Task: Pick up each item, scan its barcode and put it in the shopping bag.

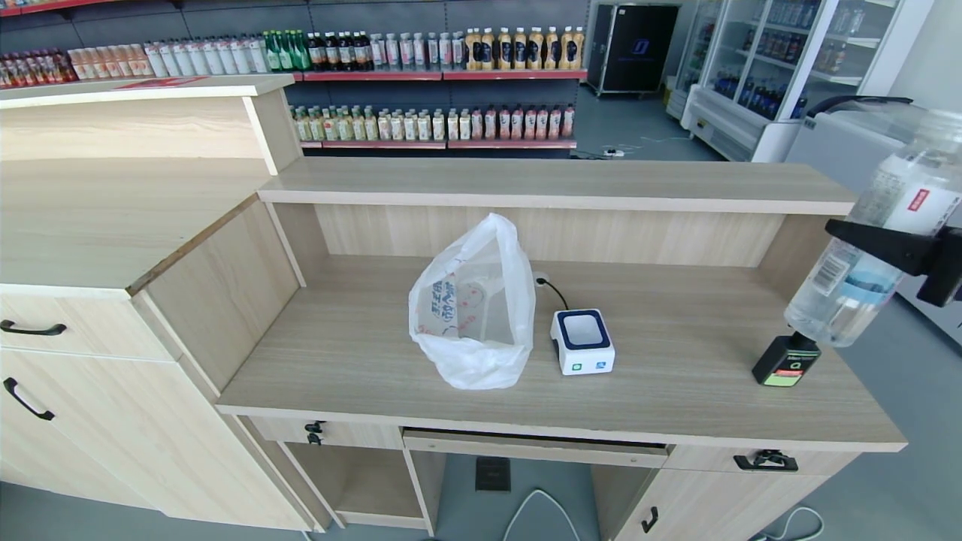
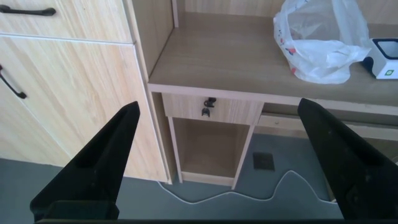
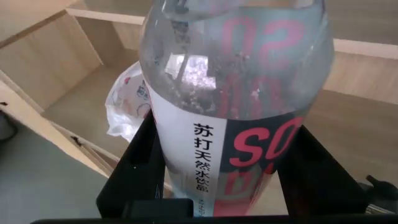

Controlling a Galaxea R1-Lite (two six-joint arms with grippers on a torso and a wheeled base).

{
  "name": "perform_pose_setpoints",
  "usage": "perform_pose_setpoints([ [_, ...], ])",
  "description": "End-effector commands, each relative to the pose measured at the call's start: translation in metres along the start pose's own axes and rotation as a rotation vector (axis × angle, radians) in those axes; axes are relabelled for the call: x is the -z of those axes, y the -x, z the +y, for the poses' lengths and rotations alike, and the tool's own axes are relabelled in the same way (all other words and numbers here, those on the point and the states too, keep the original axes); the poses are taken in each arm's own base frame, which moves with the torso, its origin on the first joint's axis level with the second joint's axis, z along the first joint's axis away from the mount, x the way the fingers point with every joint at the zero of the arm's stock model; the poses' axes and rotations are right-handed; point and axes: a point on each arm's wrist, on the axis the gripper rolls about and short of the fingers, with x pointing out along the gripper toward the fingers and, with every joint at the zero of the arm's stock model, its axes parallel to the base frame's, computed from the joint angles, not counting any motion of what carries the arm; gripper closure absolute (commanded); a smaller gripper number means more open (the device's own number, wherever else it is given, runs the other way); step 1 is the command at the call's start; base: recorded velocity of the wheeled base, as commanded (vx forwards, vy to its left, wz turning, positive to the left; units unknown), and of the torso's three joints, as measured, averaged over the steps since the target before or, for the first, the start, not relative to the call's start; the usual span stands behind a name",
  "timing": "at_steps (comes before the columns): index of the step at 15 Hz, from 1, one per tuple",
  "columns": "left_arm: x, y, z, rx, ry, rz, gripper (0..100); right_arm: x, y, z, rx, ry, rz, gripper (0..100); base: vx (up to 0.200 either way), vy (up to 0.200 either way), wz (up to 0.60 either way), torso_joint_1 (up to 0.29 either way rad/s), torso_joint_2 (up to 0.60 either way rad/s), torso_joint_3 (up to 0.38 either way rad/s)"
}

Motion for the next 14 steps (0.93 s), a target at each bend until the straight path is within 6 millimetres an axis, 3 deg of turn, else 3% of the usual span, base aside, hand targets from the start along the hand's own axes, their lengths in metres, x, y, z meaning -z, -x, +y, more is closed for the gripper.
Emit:
perform_pose_setpoints([
  [1,0.000,0.000,0.000,-0.001,0.000,0.000,0,0.017,-0.017,0.009,0.046,0.023,0.049,100,0.000,0.000,0.00,0.000,0.00,0.000],
  [9,0.000,0.000,0.000,-0.001,0.000,0.000,0,0.041,-0.049,-0.018,0.155,0.330,-0.052,100,0.000,0.000,0.00,0.000,0.00,0.000],
  [14,0.000,0.000,0.000,-0.001,0.000,0.000,0,0.041,-0.047,-0.025,0.190,0.363,-0.053,100,0.000,0.000,0.00,0.000,0.00,0.000],
])
